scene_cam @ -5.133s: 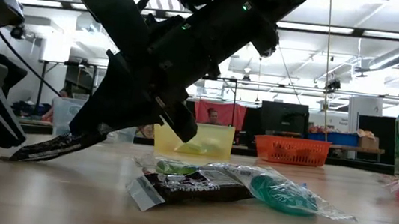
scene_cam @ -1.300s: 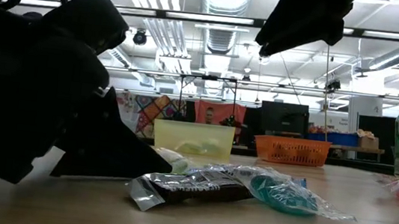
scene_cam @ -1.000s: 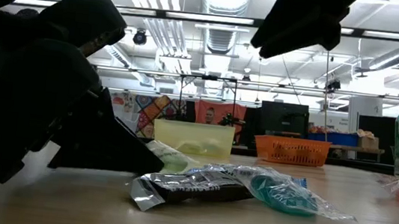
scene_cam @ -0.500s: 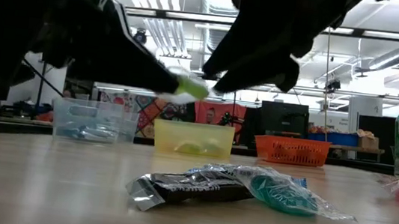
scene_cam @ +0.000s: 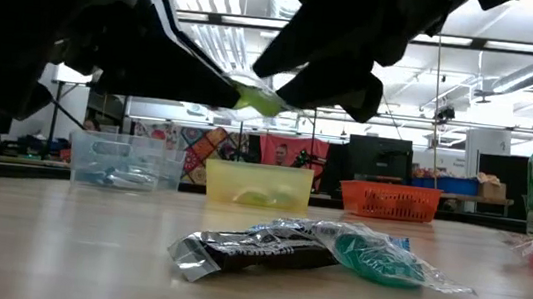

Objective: Sort candy
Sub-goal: Put the green gummy into the yellow bin

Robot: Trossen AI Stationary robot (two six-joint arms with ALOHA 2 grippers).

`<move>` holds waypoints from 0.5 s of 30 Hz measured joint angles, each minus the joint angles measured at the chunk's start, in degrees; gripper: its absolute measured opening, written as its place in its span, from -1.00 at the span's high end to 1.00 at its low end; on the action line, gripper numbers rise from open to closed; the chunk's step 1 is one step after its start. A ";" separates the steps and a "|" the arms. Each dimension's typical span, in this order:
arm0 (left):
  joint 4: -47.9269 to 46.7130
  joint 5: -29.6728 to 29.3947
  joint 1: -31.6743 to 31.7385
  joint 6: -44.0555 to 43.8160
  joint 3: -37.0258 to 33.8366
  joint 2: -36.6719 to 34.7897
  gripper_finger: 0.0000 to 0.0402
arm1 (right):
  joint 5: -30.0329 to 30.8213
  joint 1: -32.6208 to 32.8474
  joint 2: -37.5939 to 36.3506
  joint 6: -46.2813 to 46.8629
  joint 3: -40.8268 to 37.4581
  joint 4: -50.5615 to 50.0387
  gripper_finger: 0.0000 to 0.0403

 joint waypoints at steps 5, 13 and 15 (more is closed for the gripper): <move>0.17 -0.15 0.02 1.81 1.02 -0.02 0.97 | 0.00 -0.19 0.04 -0.06 -0.12 1.85 0.05; -0.18 -1.92 0.00 5.14 3.66 -0.02 0.97 | -1.56 -0.28 0.02 -0.95 -0.14 3.32 0.08; -0.04 -2.02 -0.02 5.26 3.75 -0.02 0.97 | -2.36 -0.28 0.02 -1.13 -0.14 3.67 0.14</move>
